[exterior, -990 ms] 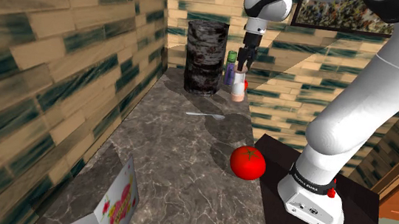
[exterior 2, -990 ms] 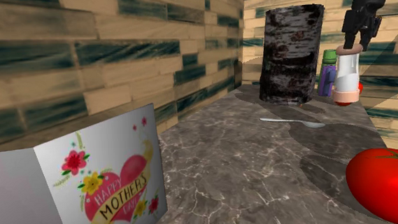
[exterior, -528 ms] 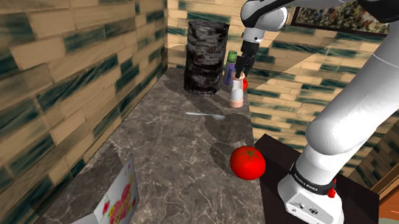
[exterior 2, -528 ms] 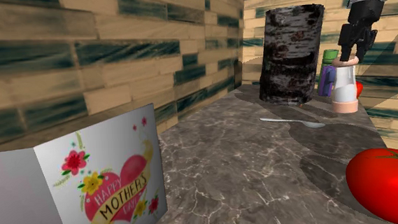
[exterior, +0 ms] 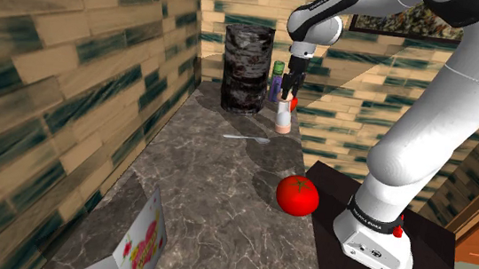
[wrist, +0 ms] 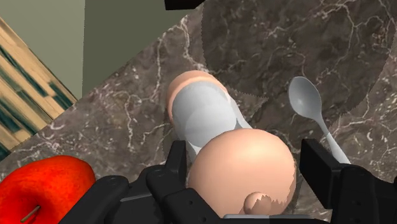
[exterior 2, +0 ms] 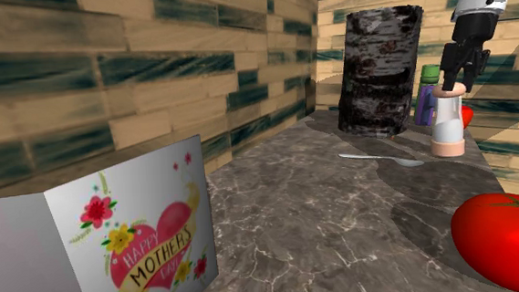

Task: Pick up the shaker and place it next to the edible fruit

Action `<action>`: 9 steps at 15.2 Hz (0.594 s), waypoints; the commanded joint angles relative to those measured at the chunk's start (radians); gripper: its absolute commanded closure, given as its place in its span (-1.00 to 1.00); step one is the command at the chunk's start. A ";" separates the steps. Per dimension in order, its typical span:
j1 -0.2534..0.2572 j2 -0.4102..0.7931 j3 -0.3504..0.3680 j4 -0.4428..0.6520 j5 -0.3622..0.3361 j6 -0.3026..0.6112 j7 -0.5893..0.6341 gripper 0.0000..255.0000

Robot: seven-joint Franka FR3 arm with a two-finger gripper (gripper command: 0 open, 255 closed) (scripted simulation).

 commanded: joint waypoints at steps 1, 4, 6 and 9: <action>0.000 0.000 0.000 0.000 0.000 0.001 0.000 1.00; 0.000 0.000 0.000 0.000 0.000 0.001 0.000 -1.00; 0.000 0.000 0.000 0.000 0.000 0.001 0.000 -1.00; 0.000 0.000 0.000 0.000 0.000 0.001 0.000 -1.00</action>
